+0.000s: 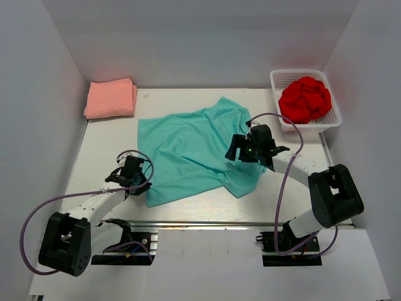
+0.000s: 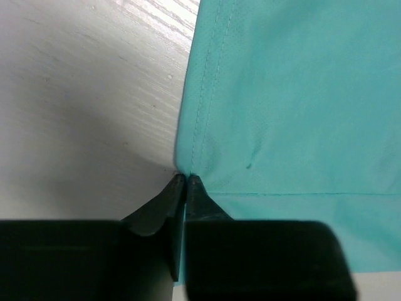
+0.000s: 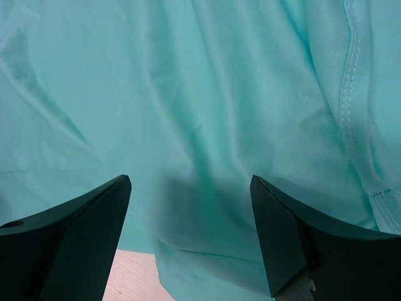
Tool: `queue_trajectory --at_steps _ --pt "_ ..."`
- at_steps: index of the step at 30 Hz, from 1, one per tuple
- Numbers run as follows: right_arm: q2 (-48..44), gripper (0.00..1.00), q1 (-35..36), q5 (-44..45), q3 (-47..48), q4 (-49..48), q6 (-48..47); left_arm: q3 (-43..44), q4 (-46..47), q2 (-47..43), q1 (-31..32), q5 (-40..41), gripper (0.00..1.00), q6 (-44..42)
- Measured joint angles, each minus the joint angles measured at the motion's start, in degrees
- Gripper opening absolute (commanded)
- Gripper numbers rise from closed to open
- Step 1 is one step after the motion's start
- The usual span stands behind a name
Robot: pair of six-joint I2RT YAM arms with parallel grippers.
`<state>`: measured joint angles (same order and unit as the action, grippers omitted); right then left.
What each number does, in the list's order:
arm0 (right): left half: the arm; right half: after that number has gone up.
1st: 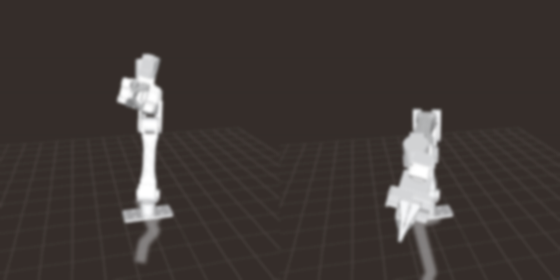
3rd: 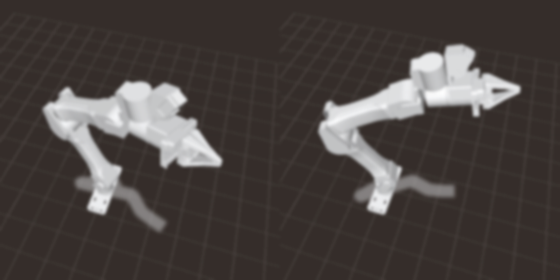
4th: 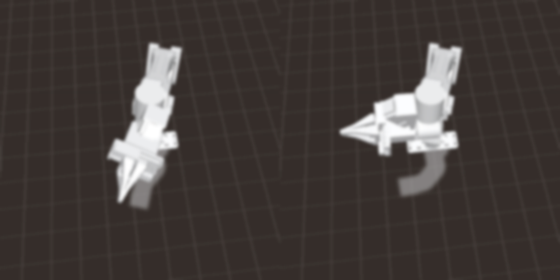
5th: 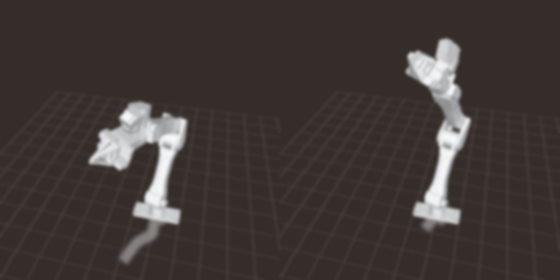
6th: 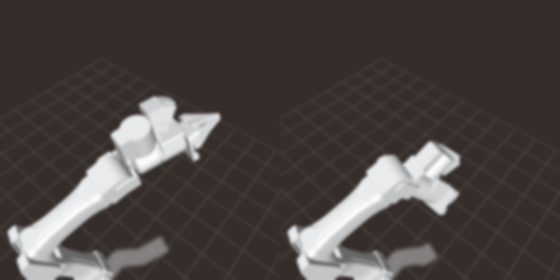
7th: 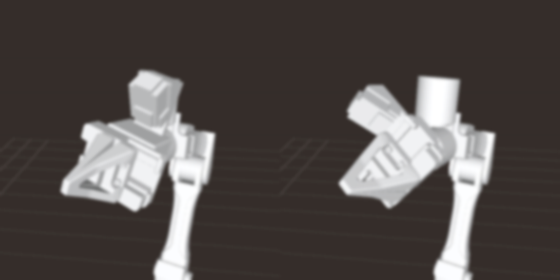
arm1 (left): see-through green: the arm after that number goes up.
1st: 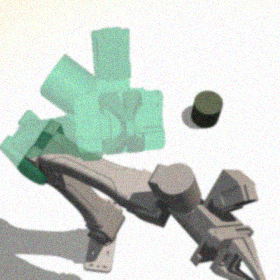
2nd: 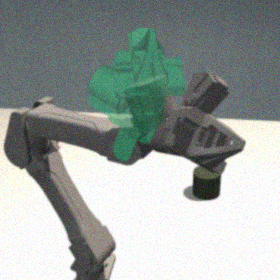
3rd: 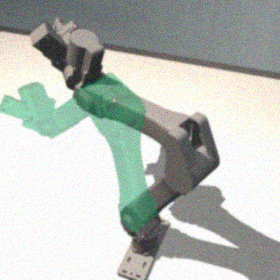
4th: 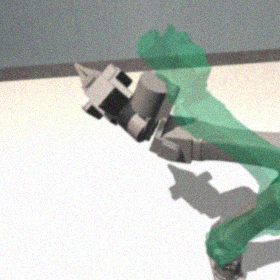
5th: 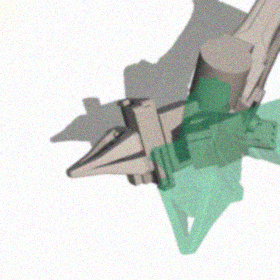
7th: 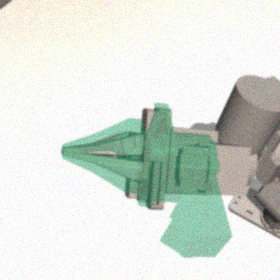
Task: Fold and stack the t-shirts
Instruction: Flatten out the tshirt
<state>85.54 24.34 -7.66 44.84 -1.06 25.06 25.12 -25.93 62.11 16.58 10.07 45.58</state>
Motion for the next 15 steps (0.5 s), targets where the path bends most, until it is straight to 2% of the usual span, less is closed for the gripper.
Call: queue_trajectory --at_steps 3,4,15 --pt "0.02 0.82 0.02 -0.04 0.00 0.00 0.00 0.37 -0.98 0.11 -0.02 -0.07 0.06 -0.04" --pt "0.02 0.82 0.02 -0.07 0.00 0.00 0.02 0.59 -1.57 0.09 -0.04 -0.07 0.00 -0.09" --pt "0.42 0.82 0.02 -0.17 0.00 0.02 0.00 8.11 -7.67 -3.89 -0.04 -0.85 0.00 -3.96"
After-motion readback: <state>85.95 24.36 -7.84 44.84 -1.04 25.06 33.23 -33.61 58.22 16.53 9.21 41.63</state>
